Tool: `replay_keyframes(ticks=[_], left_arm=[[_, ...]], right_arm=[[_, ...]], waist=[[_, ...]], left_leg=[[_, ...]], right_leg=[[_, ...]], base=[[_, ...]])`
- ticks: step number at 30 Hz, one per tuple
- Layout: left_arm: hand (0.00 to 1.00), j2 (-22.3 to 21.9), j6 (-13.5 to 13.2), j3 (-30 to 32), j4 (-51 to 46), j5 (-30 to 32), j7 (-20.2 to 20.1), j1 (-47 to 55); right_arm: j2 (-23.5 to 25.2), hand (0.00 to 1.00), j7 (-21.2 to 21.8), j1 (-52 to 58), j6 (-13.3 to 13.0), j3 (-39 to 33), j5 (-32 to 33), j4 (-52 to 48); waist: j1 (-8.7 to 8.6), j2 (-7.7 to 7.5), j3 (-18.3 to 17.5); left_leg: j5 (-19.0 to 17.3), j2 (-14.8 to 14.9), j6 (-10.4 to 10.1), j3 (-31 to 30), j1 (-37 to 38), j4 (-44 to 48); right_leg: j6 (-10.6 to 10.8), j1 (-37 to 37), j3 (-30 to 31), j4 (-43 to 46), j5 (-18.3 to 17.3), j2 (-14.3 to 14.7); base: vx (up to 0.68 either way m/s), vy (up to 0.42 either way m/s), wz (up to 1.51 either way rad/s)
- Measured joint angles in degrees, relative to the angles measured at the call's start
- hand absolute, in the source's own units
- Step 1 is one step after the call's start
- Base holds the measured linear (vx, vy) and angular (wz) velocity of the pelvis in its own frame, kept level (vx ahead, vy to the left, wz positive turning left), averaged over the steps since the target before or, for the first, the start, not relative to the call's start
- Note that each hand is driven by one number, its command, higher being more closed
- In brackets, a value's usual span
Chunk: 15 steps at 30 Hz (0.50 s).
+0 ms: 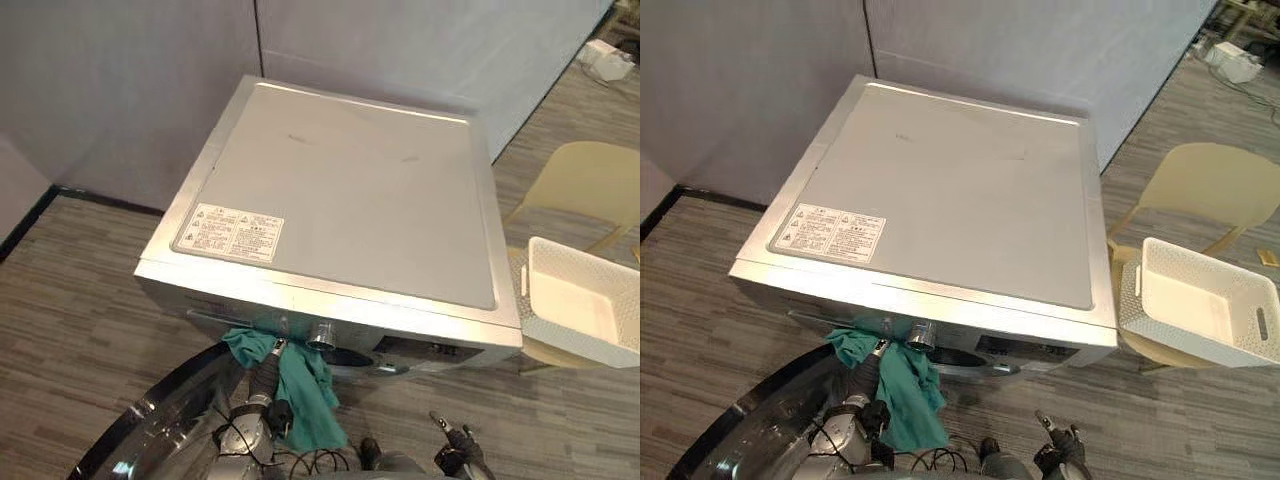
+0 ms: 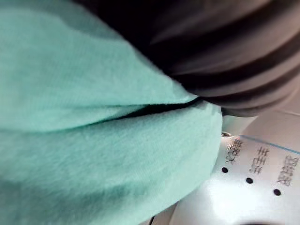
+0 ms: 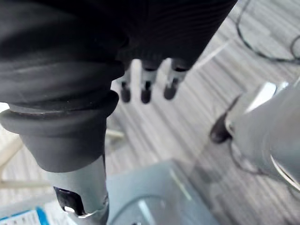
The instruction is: Pick up the laundry basket with both hands and put the clothes into the washing machine.
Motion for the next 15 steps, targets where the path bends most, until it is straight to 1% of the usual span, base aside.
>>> replay_keyframes(ticks=[1, 2, 3, 4, 5, 6, 7, 8, 9, 10, 11, 12, 14, 15], left_arm=[[1.0, -0.34, -0.04, -0.01, 0.01, 0.02, -0.1, -0.86], [1.0, -1.0, -0.05, -0.18, -0.01, 0.06, -0.17, -2.24], [1.0, -1.59, -0.1, -0.22, -0.12, 0.07, -0.2, -3.76], [1.0, -1.85, -0.11, -0.21, -0.23, 0.08, -0.21, -4.37], [1.0, -2.22, -0.22, -0.05, -0.25, 0.12, -0.19, -5.47], [1.0, -3.08, -0.27, 0.15, -0.34, 0.25, -0.1, -6.2], [1.0, -3.68, -0.25, 0.11, -0.3, 0.98, -0.11, -6.68], [1.0, -3.77, -0.25, 0.14, -0.27, 1.4, -0.11, -6.83], [1.0, -4.13, -0.26, 0.15, -0.23, 1.85, -0.09, -7.02], [1.0, -4.55, -0.27, 0.17, 0.01, 1.91, -0.02, -7.16], [1.0, -4.77, -0.25, 0.19, 0.45, 1.95, 0.03, -7.53], [1.0, -4.76, -0.21, 0.43, 1.53, 2.04, 0.17, -8.42], [1.0, -5.0, -0.04, 1.74, 4.8, 2.08, 0.49, -10.86], [1.0, -4.93, 0.27, 2.6, 6.78, 2.07, 1.33, -13.07]], right_arm=[[-0.01, 0.0, 0.01, -0.29, -0.17, 0.19, 0.0, -0.37], [-0.06, 0.0, 0.12, -0.84, -0.54, 0.47, 0.02, -1.64], [-0.16, 0.0, 0.28, -1.18, -0.61, 1.04, 0.07, -2.42], [-0.13, 0.0, 0.38, -1.15, -0.58, 1.4, 0.07, -2.53], [-0.13, 0.0, 0.46, -1.3, -0.52, 2.15, 0.08, -2.65], [-0.61, 0.0, 0.62, -1.77, -0.53, 2.64, 0.13, -3.55], [-1.09, 0.0, 0.68, -2.02, -0.58, 2.86, 0.15, -4.18], [-1.31, 0.0, 0.67, -2.02, -0.58, 3.41, 0.16, -4.37], [-1.37, 0.0, 0.6, -2.1, -0.59, 4.17, 0.2, -4.76], [-1.56, 0.0, 0.45, -2.18, -0.63, 4.75, 0.27, -5.31], [-1.75, 0.0, 0.22, -2.23, -0.65, 4.9, 0.45, -5.62], [-1.69, 0.0, -0.23, -2.74, -0.71, 5.13, 0.62, -6.3], [-2.09, 0.0, -0.48, -4.12, -0.86, 5.98, 0.76, -7.06], [-2.1, 0.0, -0.47, -5.07, -1.11, 6.57, 1.08, -7.84]], waist=[[0.06, 0.13, 0.9], [0.28, 0.88, 3.22], [0.42, 0.97, 5.1], [0.48, 0.9, 5.81], [0.56, 0.72, 7.21], [0.67, 1.67, 8.85], [0.31, 1.56, 10.0], [0.2, 1.38, 10.5], [0.14, 0.97, 11.67], [0.15, 0.77, 12.65], [0.2, 0.76, 13.04], [0.31, 0.7, 14.24], [0.34, 0.7, 16.16], [0.57, 0.76, 17.0]], left_leg=[[-0.01, 0.24, -0.01, -0.03, -0.79, 0.81], [-0.42, 0.81, -0.54, 0.01, -2.8, 3.4], [-2.05, 1.24, -0.99, 0.07, -5.41, 7.01], [-3.5, 1.51, -1.19, 0.06, -6.8, 9.12], [-5.14, 2.08, -1.38, -0.19, -9.41, 13.43], [-6.72, 3.52, -1.62, -1.08, -12.48, 17.22], [-7.76, 3.86, -1.31, -1.74, -14.83, 19.79], [-8.26, 3.91, -1.55, -1.91, -15.76, 20.78], [-8.85, 3.99, -1.54, -2.42, -17.74, 22.97], [-9.78, 4.16, -1.62, -3.08, -20.04, 25.64], [-10.25, 4.37, -1.54, -3.37, -21.25, 27.0], [-11.12, 4.81, -1.23, -3.78, -23.37, 29.9], [-12.92, 5.03, -1.54, -4.88, -26.48, 34.63], [-14.36, 5.79, -1.42, -5.06, -28.9, 37.72]], right_leg=[[0.03, -0.28, -0.16, -0.05, -0.02, 0.06], [-0.01, -1.36, -0.4, 0.23, -0.24, 0.23], [-0.28, -2.64, -0.91, 1.18, -2.28, 0.13], [-0.48, -3.42, -1.48, 1.9, -4.12, -0.02], [-0.39, -4.84, -1.73, 3.62, -7.16, -0.03], [-0.42, -7.72, -1.83, 7.29, -8.23, 1.28], [-0.48, -10.67, -1.9, 11.37, -10.12, 1.75], [-0.73, -11.92, -2.04, 13.27, -11.02, 1.8], [-1.22, -14.33, -2.27, 16.93, -12.81, 1.86], [-1.27, -16.74, -2.45, 20.16, -14.21, 2.01], [-1.16, -17.94, -2.55, 21.68, -14.84, 2.13], [-1.17, -19.97, -2.62, 24.73, -15.7, 2.3], [-1.17, -22.86, -2.65, 29.38, -17.62, 2.45], [-1.01, -25.12, -2.5, 32.12, -18.6, 2.8]], base=[[-0.05, -0.098, -0.05], [-0.12, -0.083, -0.11], [-0.14, -0.066, -0.15], [-0.19, -0.097, -0.13], [-0.21, -0.121, -0.17], [-0.3, -0.155, -0.11], [-0.22, -0.108, -0.04], [-0.17, -0.081, 0.14], [-0.1, -0.061, 0.16], [-0.1, -0.061, 0.13], [-0.07, -0.051, 0.06], [-0.01, -0.021, 0.04], [0.0, 0.007, -0.02], [0.01, 0.03, -0.1]])
